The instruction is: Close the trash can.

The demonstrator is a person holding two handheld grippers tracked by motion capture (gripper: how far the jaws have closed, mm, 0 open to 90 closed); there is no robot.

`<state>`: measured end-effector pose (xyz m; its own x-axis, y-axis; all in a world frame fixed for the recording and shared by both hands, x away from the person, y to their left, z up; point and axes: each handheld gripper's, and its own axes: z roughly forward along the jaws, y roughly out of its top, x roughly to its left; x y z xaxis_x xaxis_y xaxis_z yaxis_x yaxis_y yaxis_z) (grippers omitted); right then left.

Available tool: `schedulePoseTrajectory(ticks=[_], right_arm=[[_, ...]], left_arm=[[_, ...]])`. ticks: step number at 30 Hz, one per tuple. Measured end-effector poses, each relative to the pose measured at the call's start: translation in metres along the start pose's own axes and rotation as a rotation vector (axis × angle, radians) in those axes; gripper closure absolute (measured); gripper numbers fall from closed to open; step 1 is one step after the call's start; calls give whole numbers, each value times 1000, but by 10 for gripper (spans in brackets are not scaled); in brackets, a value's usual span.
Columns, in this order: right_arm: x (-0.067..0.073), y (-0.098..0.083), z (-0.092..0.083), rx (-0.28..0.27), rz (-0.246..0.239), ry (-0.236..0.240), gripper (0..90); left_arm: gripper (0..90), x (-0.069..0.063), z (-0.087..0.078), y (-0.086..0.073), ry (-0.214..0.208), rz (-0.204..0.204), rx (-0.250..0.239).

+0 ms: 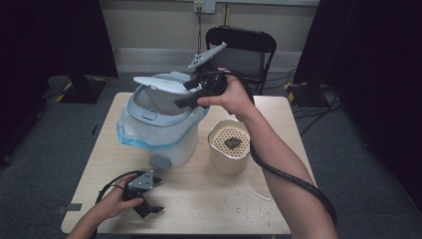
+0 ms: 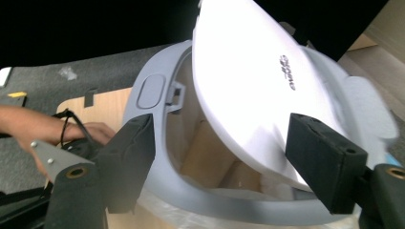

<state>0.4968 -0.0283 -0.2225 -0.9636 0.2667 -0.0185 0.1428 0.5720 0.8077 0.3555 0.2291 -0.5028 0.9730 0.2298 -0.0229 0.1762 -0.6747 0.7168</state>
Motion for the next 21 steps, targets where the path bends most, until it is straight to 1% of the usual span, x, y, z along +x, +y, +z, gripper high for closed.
schedulePoseTrajectory(ticks=[3,5,7,8,10,14,18,21], right_arm=[[2,-2,2,1,7,14,254],[2,-3,3,-3,26,24,255],[2,-4,4,0,32,31,266],[3,-5,5,16,28,37,282],[4,-6,6,10,36,38,282],[5,-7,7,2,55,57,292],[6,-7,8,9,67,78,343],[6,-7,10,8,86,89,434]], left_arm=[[0,0,0,0,0,0,-1],[0,0,0,0,0,0,-1],[0,0,0,0,0,0,-1],[0,0,0,0,-1,0,-1],[0,0,0,0,0,0,-1],[0,0,0,0,0,0,-1],[0,0,0,0,0,0,-1],[0,0,0,0,0,0,0]])
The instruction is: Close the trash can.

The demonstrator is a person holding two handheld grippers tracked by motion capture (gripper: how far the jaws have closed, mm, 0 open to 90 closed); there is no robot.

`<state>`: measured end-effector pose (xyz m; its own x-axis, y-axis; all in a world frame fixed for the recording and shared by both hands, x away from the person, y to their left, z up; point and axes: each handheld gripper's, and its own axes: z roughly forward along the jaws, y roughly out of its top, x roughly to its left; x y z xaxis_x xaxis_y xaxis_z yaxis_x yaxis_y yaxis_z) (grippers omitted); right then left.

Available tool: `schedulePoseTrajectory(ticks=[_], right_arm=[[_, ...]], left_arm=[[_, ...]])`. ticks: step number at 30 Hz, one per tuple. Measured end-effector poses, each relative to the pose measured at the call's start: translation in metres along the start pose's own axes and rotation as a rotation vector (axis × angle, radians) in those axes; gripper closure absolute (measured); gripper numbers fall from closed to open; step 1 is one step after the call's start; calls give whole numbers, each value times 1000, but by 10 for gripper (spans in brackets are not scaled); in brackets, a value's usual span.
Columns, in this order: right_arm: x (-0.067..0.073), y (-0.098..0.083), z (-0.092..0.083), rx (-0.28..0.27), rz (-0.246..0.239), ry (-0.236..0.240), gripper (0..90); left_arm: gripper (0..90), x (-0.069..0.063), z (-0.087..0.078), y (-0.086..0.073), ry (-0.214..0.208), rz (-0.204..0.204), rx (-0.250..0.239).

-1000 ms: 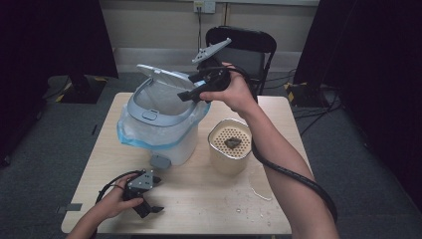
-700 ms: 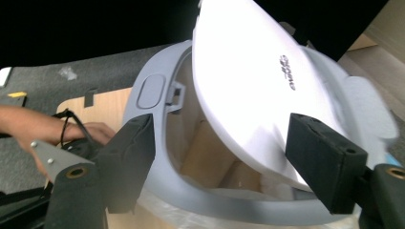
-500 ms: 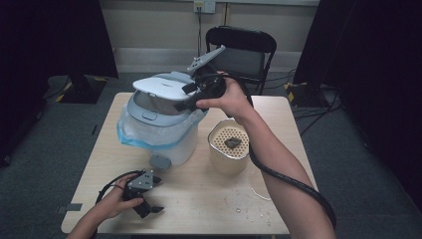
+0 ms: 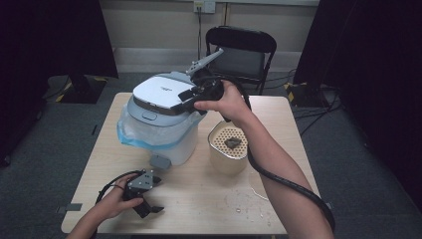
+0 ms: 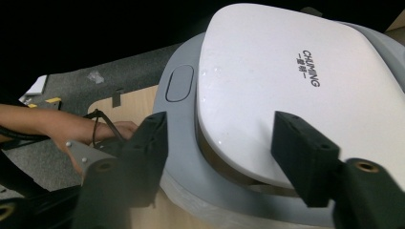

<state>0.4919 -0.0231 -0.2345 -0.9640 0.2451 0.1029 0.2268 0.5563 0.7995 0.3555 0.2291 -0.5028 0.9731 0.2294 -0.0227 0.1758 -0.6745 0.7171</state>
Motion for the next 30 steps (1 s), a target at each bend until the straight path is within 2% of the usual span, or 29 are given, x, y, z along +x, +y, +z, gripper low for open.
schedulePoseTrajectory(ticks=[4,5,7,10,11,17,22,25,30], right_arm=[[-1,0,3,12,3,-25,594],[-1,0,4,16,7,-41,609],[-1,0,5,13,9,-38,634],[0,1,10,47,-6,-70,709],[2,1,14,76,-22,-95,724],[3,6,20,77,-22,-138,779],[2,6,23,73,-18,-141,822],[-2,2,23,43,25,-138,867],[-1,1,23,49,24,-144,891]], left_arm=[[0,0,0,0,0,-1,0],[0,0,0,0,1,-1,0],[0,0,0,0,0,4,-3],[0,0,0,0,0,4,-3],[0,0,0,0,0,4,-3],[0,0,0,0,0,2,-1],[0,0,0,0,0,3,-3],[0,0,0,0,-1,3,-2],[0,0,0,0,0,4,-4]])
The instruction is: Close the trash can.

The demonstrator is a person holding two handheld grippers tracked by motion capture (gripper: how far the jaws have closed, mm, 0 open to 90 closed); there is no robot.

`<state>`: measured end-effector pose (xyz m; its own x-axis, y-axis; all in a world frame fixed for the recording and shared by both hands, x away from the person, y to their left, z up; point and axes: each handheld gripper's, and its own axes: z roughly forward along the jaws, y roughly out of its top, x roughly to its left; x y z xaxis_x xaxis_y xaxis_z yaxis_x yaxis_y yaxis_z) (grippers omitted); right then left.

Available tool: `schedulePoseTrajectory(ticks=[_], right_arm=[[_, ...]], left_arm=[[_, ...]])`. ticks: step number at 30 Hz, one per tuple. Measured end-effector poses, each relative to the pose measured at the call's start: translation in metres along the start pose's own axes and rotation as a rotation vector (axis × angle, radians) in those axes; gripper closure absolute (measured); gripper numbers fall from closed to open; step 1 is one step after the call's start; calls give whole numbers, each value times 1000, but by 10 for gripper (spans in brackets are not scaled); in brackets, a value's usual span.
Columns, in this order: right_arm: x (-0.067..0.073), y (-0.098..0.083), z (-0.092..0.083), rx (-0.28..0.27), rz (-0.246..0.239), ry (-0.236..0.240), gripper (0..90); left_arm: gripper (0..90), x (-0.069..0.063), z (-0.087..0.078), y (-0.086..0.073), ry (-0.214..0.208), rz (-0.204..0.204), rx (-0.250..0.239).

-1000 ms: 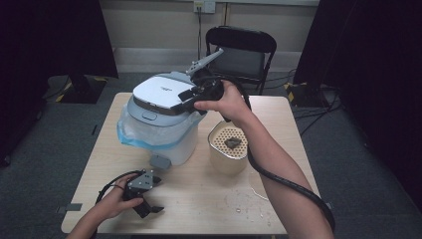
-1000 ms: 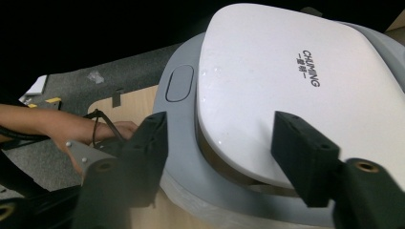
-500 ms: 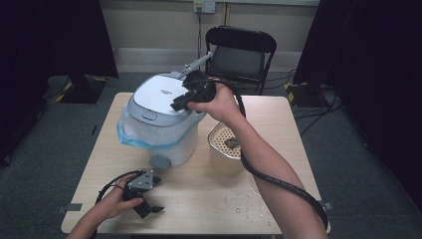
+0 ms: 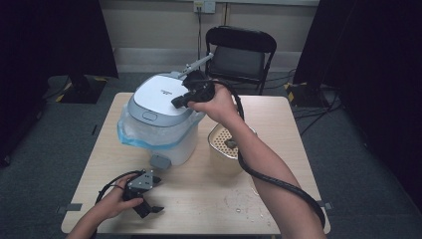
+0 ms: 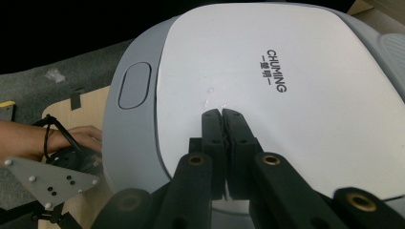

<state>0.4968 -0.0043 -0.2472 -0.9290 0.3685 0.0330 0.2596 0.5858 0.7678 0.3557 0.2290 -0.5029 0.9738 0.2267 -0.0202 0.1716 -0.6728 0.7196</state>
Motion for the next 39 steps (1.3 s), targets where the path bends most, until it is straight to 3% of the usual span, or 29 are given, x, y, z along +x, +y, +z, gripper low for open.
schedulePoseTrajectory(ticks=[6,14,16,17,18,20,27,28,32,39], right_arm=[[3,2,3,41,-11,2,900],[3,-1,3,13,-12,25,900],[3,0,2,13,-8,31,853],[3,1,1,9,-13,9,728],[3,1,1,9,-13,9,728],[2,2,-2,23,-15,-22,600],[-2,-3,-8,21,-1,-64,440],[-4,-5,-11,11,11,-79,349],[-6,-10,-20,-20,20,-98,217],[-5,-20,-37,-23,18,-130,146]], left_arm=[[0,0,0,0,0,0,1],[0,0,0,0,0,0,0],[0,0,0,0,0,0,1],[0,0,0,0,0,0,0],[0,0,0,0,0,0,0],[0,0,0,0,0,-3,5],[0,0,0,0,0,0,0],[0,0,0,0,0,0,0],[0,0,0,0,0,0,0],[0,0,0,0,6,5,2]])
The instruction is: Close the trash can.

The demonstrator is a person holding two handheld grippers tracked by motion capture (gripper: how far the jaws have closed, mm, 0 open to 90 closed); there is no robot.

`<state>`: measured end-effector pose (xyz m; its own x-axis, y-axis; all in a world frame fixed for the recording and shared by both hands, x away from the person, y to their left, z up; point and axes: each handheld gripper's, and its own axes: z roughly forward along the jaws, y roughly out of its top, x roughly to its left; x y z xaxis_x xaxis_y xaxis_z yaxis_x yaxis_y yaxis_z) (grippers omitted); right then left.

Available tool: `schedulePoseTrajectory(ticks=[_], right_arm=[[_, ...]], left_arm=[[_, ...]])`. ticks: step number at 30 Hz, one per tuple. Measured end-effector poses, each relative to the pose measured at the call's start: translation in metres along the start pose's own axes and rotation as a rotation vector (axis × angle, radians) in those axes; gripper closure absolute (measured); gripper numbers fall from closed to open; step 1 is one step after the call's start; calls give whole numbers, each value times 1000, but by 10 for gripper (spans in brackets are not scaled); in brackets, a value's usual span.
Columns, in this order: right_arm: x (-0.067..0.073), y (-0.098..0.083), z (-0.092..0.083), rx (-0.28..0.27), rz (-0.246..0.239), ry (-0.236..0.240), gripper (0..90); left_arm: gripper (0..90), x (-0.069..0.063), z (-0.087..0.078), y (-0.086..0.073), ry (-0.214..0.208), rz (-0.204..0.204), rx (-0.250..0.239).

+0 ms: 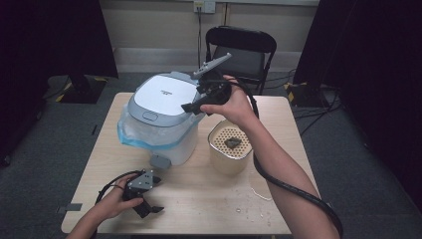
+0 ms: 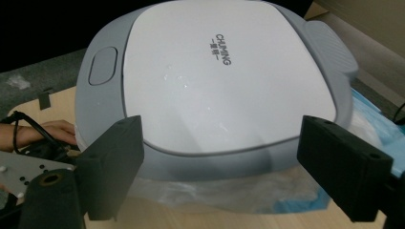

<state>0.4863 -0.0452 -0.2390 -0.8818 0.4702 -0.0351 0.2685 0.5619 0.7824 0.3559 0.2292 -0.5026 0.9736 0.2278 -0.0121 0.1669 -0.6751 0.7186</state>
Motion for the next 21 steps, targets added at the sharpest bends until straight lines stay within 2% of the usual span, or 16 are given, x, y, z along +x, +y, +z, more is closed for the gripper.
schedulePoseTrajectory(ticks=[4,6,10,13,15,21], right_arm=[[1,-6,-9,8,-5,2,145],[0,-9,-15,-6,-2,6,143],[-1,-18,-22,-4,10,-31,146],[-2,-23,-24,0,10,-27,146],[-2,-31,-27,2,22,-6,145],[-3,-44,-30,19,25,-6,146]], left_arm=[[0,0,0,0,0,0,0],[0,0,0,0,0,2,-1],[0,0,0,0,0,0,0],[0,0,0,0,0,1,-1],[0,0,0,0,-1,2,-1],[0,0,0,0,-1,1,-1]])
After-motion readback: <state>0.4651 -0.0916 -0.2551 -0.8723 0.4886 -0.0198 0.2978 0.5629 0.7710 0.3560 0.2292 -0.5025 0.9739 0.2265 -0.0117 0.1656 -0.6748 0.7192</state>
